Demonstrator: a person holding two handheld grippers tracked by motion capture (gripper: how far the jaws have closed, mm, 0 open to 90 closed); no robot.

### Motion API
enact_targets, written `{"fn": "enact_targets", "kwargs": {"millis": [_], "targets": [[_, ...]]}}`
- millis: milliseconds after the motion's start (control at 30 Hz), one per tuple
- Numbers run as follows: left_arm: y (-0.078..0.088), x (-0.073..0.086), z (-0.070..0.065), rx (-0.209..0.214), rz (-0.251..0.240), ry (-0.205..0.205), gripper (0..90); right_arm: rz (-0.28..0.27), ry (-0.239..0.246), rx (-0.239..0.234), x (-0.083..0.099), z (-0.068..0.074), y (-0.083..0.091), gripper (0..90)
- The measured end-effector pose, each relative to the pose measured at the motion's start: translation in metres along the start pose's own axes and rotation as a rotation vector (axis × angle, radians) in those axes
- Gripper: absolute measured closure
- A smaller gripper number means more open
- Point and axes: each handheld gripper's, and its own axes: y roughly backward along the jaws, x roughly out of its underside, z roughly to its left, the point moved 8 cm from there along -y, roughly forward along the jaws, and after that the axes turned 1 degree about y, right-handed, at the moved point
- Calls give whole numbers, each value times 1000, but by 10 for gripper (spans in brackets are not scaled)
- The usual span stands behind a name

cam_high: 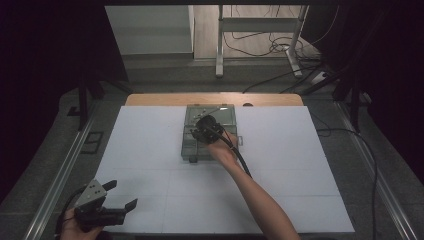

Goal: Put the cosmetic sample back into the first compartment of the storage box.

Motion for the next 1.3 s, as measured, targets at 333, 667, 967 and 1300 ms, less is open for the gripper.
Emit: {"fn": "enact_targets", "kwargs": {"millis": [333, 667, 967, 1300], "targets": [[1, 0, 2, 1, -7, 16, 67, 2, 0, 15, -11, -3, -14, 806], [1, 0, 2, 9, -8, 22, 70, 15, -13, 26, -14, -2, -31, 803], [1, 0, 1, 13, -3, 18, 74, 18, -7, 31, -13, -3, -29, 744], [1, 0, 2, 13, -3, 22, 73, 12, 27, 4, -15, 5, -14, 644]]}}
